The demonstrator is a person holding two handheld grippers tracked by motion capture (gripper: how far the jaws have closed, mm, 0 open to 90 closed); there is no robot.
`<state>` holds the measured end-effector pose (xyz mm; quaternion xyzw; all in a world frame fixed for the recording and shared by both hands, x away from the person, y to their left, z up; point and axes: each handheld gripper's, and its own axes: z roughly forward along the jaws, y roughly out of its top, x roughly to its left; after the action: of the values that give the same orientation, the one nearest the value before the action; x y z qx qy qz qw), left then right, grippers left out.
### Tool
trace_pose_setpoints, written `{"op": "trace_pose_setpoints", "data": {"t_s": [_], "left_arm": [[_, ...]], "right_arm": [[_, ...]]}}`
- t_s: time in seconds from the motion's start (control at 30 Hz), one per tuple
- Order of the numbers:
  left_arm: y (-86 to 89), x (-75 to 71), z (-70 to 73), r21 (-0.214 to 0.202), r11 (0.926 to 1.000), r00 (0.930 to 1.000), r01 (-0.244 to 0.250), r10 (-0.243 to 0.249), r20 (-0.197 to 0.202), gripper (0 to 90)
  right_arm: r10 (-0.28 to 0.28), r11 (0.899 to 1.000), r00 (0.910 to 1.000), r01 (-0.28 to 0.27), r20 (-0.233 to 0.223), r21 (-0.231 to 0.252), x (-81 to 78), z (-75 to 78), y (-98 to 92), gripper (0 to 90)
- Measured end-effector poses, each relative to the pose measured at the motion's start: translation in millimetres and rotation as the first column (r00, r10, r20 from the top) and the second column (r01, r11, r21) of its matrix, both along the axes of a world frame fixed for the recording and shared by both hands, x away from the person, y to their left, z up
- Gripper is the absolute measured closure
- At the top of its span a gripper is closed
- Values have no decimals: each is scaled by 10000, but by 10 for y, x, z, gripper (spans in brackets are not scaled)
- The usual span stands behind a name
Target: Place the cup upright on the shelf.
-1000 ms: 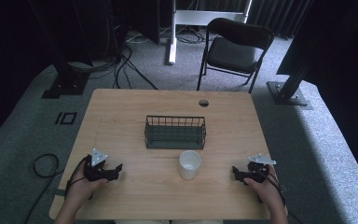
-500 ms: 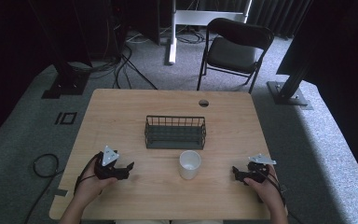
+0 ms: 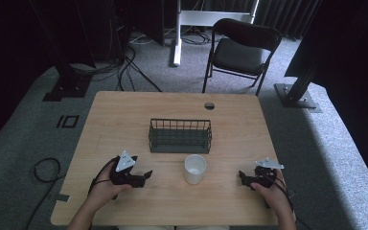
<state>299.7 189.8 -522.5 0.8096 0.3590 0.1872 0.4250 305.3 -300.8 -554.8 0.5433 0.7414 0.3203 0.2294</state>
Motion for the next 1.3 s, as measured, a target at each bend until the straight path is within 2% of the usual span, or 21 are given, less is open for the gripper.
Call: {"op": "trace_pose_setpoints", "data": {"t_s": [0.1, 0.13, 0.23, 0.33, 0.53, 0.73, 0.8, 0.83, 0.97, 1.23, 1.27, 1.3], "left_arm": [[-81, 1, 8, 22, 9998, 9997, 213, -213, 88, 152], [-131, 9, 18, -58, 9994, 9990, 348, -346, 269, 152], [-184, 17, 29, -214, 9987, 9987, 473, -468, 222, 152], [-298, 26, 52, -291, 9964, 9964, 802, -793, 306, 152], [-450, 40, 103, -504, 9925, 9930, 1110, -1086, 474, 152], [-616, 59, 145, -545, 9870, 9875, 1510, -1482, 530, 152], [-689, 59, 160, -517, 9817, 9820, 1834, -1806, 545, 152], [-689, 59, 160, -517, 9817, 9820, 1834, -1806, 545, 152], [-777, 53, 174, -681, 9721, 9738, 2243, -2209, 542, 153], [-999, 66, 204, -701, 9560, 9575, 2848, -2802, 683, 152], [-1054, 69, 216, -768, 9502, 9522, 3019, -2966, 733, 152], [-1054, 69, 216, -768, 9502, 9522, 3019, -2966, 733, 152]], "right_arm": [[0, 10000, 10000, 0, 0, 0, 0, 0, 0, 107], [-1, 10000, 10000, 1, -1, 3, 0, 0, 0, 107], [0, 10000, 10000, 0, 0, 0, 0, 0, 0, 107], [1, 10000, 10000, -1, -1, 1, 0, 0, 0, 107], [1, 10000, 10000, -1, -1, 1, 0, 0, 0, 107], [-8, 10000, 10000, 8, -1, 15, 0, 0, 1, 107], [-10, 10000, 10000, 10, -3, 17, 0, 0, 1, 107], [-10, 10000, 10000, 10, -3, 17, 0, 0, 1, 107], [-14, 10000, 10000, 14, -13, 17, 0, 1, 1, 107], [-14, 10000, 10000, 14, -13, 17, -1, 1, 1, 107], [-13, 10000, 10000, 13, -11, 19, 0, 1, 1, 107], [-13, 10000, 10000, 13, -11, 19, 0, 1, 1, 107]]}}
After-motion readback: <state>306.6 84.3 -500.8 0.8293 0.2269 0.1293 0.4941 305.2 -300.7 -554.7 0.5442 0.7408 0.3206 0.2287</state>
